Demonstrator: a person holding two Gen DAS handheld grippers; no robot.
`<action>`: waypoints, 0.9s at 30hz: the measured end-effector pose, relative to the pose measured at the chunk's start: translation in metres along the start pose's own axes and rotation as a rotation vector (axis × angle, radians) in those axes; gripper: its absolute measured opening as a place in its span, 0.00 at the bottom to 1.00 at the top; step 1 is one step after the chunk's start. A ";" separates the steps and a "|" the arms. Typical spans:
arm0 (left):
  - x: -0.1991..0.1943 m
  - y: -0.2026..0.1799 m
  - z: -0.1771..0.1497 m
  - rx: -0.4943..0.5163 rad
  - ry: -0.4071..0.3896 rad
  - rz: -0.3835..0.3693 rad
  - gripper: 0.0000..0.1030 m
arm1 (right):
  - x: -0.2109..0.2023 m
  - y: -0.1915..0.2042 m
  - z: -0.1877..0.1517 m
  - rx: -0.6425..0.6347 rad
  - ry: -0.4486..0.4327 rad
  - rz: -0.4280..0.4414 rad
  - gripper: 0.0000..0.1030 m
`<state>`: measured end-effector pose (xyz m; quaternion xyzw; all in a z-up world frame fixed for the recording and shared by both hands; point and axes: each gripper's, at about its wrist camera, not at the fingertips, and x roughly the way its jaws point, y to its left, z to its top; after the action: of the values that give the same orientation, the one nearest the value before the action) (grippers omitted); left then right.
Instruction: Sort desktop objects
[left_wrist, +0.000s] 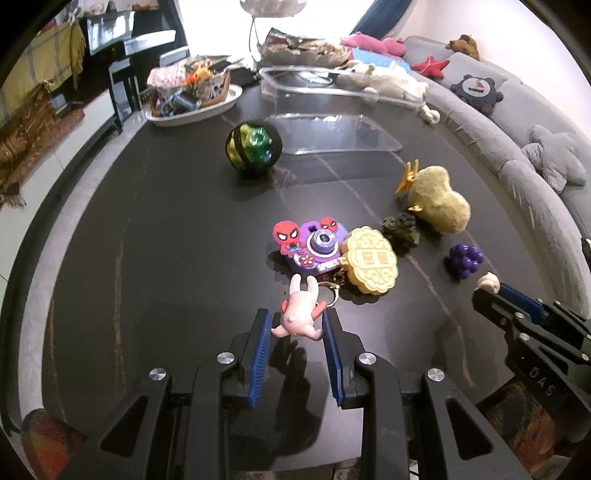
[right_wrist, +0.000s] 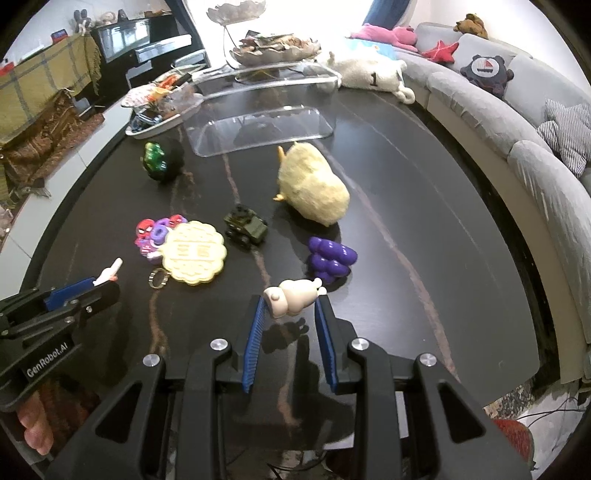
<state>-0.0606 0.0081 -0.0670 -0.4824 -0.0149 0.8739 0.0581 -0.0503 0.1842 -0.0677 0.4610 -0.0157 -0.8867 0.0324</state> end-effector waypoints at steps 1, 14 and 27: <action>-0.003 -0.001 0.000 0.004 -0.008 0.000 0.25 | -0.003 0.002 0.000 -0.003 -0.005 0.003 0.25; -0.043 -0.011 -0.006 0.035 -0.079 -0.021 0.25 | -0.036 0.027 0.000 -0.042 -0.070 0.038 0.25; -0.062 -0.024 -0.008 0.067 -0.118 -0.028 0.25 | -0.058 0.040 -0.002 -0.064 -0.109 0.064 0.25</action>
<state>-0.0191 0.0243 -0.0172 -0.4276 0.0041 0.8999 0.0855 -0.0139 0.1488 -0.0197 0.4102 -0.0037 -0.9089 0.0747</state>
